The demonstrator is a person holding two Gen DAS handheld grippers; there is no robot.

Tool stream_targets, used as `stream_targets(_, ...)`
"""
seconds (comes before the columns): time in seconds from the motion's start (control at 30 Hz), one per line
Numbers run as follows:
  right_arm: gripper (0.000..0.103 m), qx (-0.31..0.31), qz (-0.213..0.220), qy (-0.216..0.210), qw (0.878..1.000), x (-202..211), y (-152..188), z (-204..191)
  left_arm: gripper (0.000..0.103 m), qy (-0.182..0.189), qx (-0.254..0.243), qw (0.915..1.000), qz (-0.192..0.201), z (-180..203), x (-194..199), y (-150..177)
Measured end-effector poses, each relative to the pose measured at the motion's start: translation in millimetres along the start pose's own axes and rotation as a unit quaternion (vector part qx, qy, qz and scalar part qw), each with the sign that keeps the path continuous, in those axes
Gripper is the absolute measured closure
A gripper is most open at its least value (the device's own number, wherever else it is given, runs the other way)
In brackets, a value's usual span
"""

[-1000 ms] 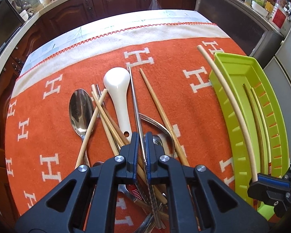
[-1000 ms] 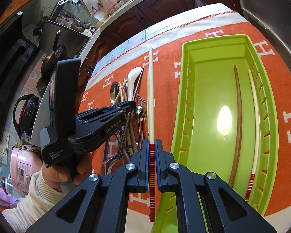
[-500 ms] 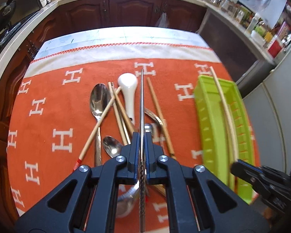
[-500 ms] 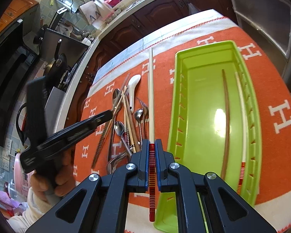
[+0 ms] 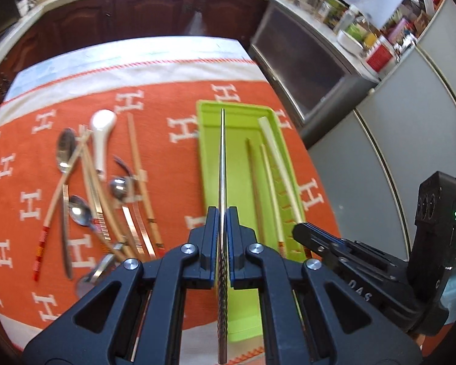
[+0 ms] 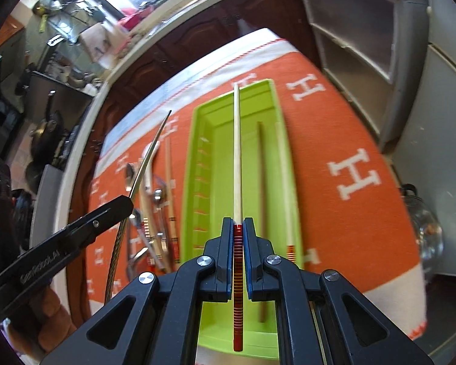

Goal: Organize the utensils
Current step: 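Lower both held chopsticks into the green tray and open both tools, then grasp a wooden chopstick with the left tool while the right tool grasps a steel spoon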

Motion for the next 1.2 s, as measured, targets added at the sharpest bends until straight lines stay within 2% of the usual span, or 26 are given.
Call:
stream_targets(0.1, 0.093, -0.015, -0.007, 0.009, 1.000, -1.9, 4.0, 13.9, 0.100, -0.001, -0.005, 0.9999, -0.012, 9.7, -13.0, 4.8)
stream_targets(0.17, 0.086, -0.020, -0.005, 0.014, 1.000, -1.0, 5.3, 20.4, 0.100, -0.003, -0.014, 0.9996, -0.023, 14.3, -19.8, 9.4)
stream_targets(0.33, 0.086, -0.010, -0.003, 0.022, 1.000, 0.2, 7.1, 21.5, 0.099, -0.016, -0.038, 0.9988, -0.026, 12.2, -25.0, 15.1)
stream_targets(0.47, 0.086, 0.000, -0.005, 0.019, 1.000, -3.4, 3.6, 7.8, 0.099, -0.030, -0.049, 0.9983, -0.012, 4.0, -17.0, 14.2)
stream_targets(0.9, 0.086, 0.032, -0.025, 0.008, 0.999, -21.4, 3.7, -24.7, 0.099, -0.077, -0.019, 0.9968, 0.006, -60.5, 4.1, 10.4)
stream_targets(1.2, 0.082, 0.058, -0.035, 0.004, 0.998, -26.9, 6.2, -47.5, 0.099, -0.099, 0.035, 0.9942, 0.023, -119.1, 27.6, 9.0)
Point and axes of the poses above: each gripper's, at about its wrist camera, not at the fingertips, and x roughly against the way its jaws point, z to its right, y to its underside, the point moved 8 cm from there along -x, roughly the way its jaws point, and after that the axes turned 15 degrees about x, right-handed, at the moved point
